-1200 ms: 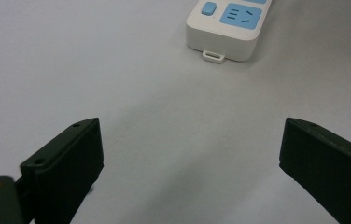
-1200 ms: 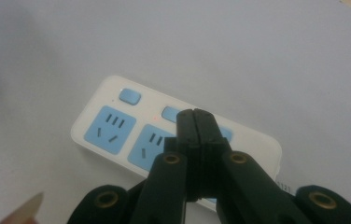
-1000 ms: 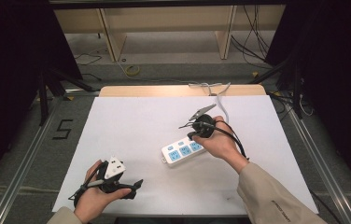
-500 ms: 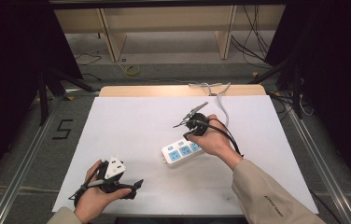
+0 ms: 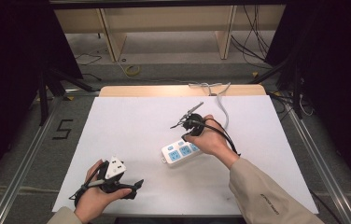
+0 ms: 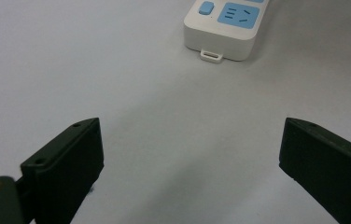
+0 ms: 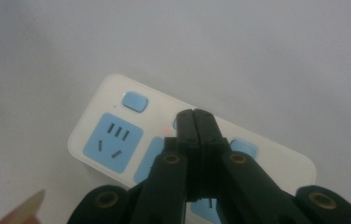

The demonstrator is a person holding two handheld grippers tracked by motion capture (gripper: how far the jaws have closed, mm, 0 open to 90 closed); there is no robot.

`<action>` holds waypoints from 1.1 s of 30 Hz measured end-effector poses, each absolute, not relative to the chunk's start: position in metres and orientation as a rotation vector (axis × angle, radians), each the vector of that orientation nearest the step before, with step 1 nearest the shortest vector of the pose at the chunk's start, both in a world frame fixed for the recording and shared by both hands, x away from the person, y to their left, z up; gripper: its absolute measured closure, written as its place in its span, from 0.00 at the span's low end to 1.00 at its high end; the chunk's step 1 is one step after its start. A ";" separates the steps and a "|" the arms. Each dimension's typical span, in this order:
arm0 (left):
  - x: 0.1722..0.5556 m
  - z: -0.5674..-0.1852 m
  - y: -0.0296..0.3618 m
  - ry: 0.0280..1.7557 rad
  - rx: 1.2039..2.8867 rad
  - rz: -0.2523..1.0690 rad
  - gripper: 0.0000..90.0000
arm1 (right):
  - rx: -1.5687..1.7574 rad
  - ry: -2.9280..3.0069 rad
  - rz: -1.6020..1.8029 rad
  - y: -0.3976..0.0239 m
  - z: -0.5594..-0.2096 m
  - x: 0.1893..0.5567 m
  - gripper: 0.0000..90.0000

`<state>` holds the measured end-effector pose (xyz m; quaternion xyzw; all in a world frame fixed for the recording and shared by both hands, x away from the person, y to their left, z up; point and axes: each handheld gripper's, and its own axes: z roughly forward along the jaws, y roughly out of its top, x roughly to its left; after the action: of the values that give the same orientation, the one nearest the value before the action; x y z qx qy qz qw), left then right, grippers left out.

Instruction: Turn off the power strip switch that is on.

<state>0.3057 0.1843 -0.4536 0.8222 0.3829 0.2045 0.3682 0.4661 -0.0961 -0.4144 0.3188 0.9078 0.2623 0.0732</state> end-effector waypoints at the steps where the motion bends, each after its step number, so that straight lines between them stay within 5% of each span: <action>1: 0.306 -0.454 0.184 0.983 2.111 0.525 0.07 | 0.961 2.729 0.785 -0.095 -0.414 0.466 1.00; 33: 0.306 -0.453 0.183 0.978 2.105 0.522 0.08 | 0.989 2.765 0.711 -0.081 -0.422 0.476 1.00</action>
<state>0.3062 0.1832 -0.4533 0.8212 0.3816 0.2038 0.3722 0.4763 -0.0810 -0.4219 0.3267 0.9135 0.2350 0.0602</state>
